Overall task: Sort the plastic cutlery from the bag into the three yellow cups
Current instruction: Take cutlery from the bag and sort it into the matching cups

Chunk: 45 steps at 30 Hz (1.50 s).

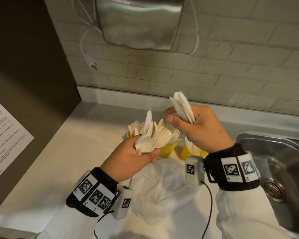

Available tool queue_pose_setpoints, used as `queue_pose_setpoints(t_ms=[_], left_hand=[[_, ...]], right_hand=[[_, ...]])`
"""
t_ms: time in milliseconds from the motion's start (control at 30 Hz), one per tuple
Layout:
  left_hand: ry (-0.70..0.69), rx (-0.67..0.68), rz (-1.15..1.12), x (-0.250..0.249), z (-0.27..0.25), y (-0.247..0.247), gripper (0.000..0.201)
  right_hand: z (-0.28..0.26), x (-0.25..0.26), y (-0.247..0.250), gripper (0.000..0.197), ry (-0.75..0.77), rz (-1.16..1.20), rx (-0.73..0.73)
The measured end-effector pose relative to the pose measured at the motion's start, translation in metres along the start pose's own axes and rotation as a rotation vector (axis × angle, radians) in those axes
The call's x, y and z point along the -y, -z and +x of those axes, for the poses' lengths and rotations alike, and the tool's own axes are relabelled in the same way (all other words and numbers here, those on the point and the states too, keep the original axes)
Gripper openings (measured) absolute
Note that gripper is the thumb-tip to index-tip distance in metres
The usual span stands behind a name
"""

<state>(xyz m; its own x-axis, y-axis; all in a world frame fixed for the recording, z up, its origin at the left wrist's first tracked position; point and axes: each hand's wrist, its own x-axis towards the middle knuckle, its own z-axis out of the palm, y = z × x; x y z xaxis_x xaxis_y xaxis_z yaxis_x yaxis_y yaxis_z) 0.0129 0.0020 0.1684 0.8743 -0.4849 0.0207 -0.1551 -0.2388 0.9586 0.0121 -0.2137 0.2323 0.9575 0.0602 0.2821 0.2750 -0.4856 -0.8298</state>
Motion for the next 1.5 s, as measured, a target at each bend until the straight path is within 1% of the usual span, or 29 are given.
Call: queue_pose_setpoints(t_ms=[67, 133, 200, 267, 333, 400, 467, 500, 533, 600, 700, 767, 833, 867, 900, 933, 1000, 1033, 1100, 1167, 1200, 1267, 1333, 1367, 1400, 1433, 1500], left_hand=[[0.000, 0.026, 0.028, -0.003, 0.000, 0.002, 0.023], [-0.003, 0.061, 0.050, -0.005, -0.001, 0.003, 0.021], [-0.008, 0.085, 0.021, -0.005, -0.002, 0.004, 0.024], [-0.021, 0.098, -0.006, -0.003, -0.003, 0.005, 0.026], [-0.018, 0.101, -0.008, -0.001, -0.004, 0.005, 0.026], [-0.010, 0.107, -0.006, 0.001, -0.004, 0.005, 0.023], [-0.005, 0.120, -0.029, 0.001, -0.005, 0.003, 0.021], [-0.008, 0.128, -0.040, 0.002, -0.005, 0.003, 0.021], [-0.011, 0.133, -0.044, 0.002, -0.004, 0.002, 0.022], [-0.011, 0.136, -0.043, 0.003, -0.004, 0.002, 0.022], [-0.009, 0.156, -0.043, 0.004, -0.004, 0.002, 0.014], [-0.008, 0.171, -0.060, 0.003, -0.005, 0.001, 0.011], [-0.007, 0.174, -0.045, 0.002, -0.006, 0.001, 0.019], [-0.009, 0.161, -0.024, 0.002, -0.006, 0.001, 0.018], [-0.017, 0.132, 0.005, 0.002, -0.006, 0.001, 0.013], [-0.035, 0.085, 0.052, 0.002, -0.005, 0.001, 0.012], [-0.088, -0.017, 0.189, 0.003, -0.003, 0.002, 0.011], [-0.124, -0.060, 0.278, 0.001, -0.003, 0.002, 0.016], [-0.197, -0.147, 0.483, 0.000, -0.001, 0.004, 0.026], [-0.245, -0.238, 0.672, -0.002, 0.001, 0.006, 0.033], [-0.265, -0.273, 0.734, -0.002, 0.003, 0.006, 0.034], [-0.276, -0.327, 0.815, -0.003, 0.004, 0.005, 0.030], [-0.240, -0.380, 0.876, -0.004, 0.006, 0.004, 0.028], [-0.215, -0.394, 0.898, -0.006, 0.006, 0.004, 0.029], [-0.194, -0.401, 0.910, -0.007, 0.006, 0.004, 0.030], [-0.178, -0.401, 0.913, -0.008, 0.006, 0.004, 0.029], [-0.168, -0.403, 0.908, -0.009, 0.004, 0.004, 0.026]], right_hand=[[0.002, 0.002, 0.006, 0.006, -0.056, 0.012, 0.152], [0.003, -0.001, 0.007, 0.004, -0.081, 0.057, 0.199], [0.003, -0.005, 0.004, 0.002, -0.063, 0.102, 0.155], [0.003, -0.010, 0.002, 0.008, -0.029, 0.206, 0.051], [0.002, -0.016, 0.003, 0.007, -0.028, 0.291, -0.002], [0.000, -0.017, 0.002, 0.005, -0.044, 0.322, 0.055], [-0.001, -0.018, -0.002, 0.018, -0.070, 0.340, 0.141], [-0.001, -0.019, -0.004, 0.024, -0.083, 0.345, 0.158], [0.000, -0.021, -0.005, 0.030, -0.094, 0.362, 0.143], [0.003, -0.025, -0.006, 0.034, -0.111, 0.448, 0.052], [0.008, -0.028, -0.008, 0.024, -0.126, 0.655, -0.124], [0.012, -0.029, -0.012, 0.024, -0.148, 0.776, -0.243], [0.015, -0.029, -0.013, 0.022, -0.167, 0.863, -0.378], [0.015, -0.030, -0.013, 0.019, -0.187, 0.913, -0.434], [0.016, -0.030, -0.013, 0.015, -0.211, 0.972, -0.475], [0.016, -0.032, -0.012, 0.012, -0.223, 1.032, -0.499], [0.016, -0.033, -0.008, 0.009, -0.198, 1.124, -0.519], [0.016, -0.033, -0.005, 0.008, -0.164, 1.141, -0.524], [0.014, -0.027, 0.004, 0.008, -0.072, 1.076, -0.518], [0.011, -0.015, 0.012, 0.010, 0.035, 0.930, -0.491], [0.008, -0.008, 0.015, 0.014, 0.086, 0.837, -0.465], [0.001, 0.008, 0.018, 0.021, 0.145, 0.581, -0.363], [-0.006, 0.022, 0.011, 0.029, 0.132, 0.262, -0.215], [-0.009, 0.025, 0.005, 0.029, 0.122, 0.105, -0.145], [-0.011, 0.027, -0.002, 0.026, 0.125, -0.021, -0.098], [-0.013, 0.027, -0.009, 0.021, 0.139, -0.101, -0.083], [-0.014, 0.023, -0.018, 0.009, 0.154, -0.126, -0.113]])
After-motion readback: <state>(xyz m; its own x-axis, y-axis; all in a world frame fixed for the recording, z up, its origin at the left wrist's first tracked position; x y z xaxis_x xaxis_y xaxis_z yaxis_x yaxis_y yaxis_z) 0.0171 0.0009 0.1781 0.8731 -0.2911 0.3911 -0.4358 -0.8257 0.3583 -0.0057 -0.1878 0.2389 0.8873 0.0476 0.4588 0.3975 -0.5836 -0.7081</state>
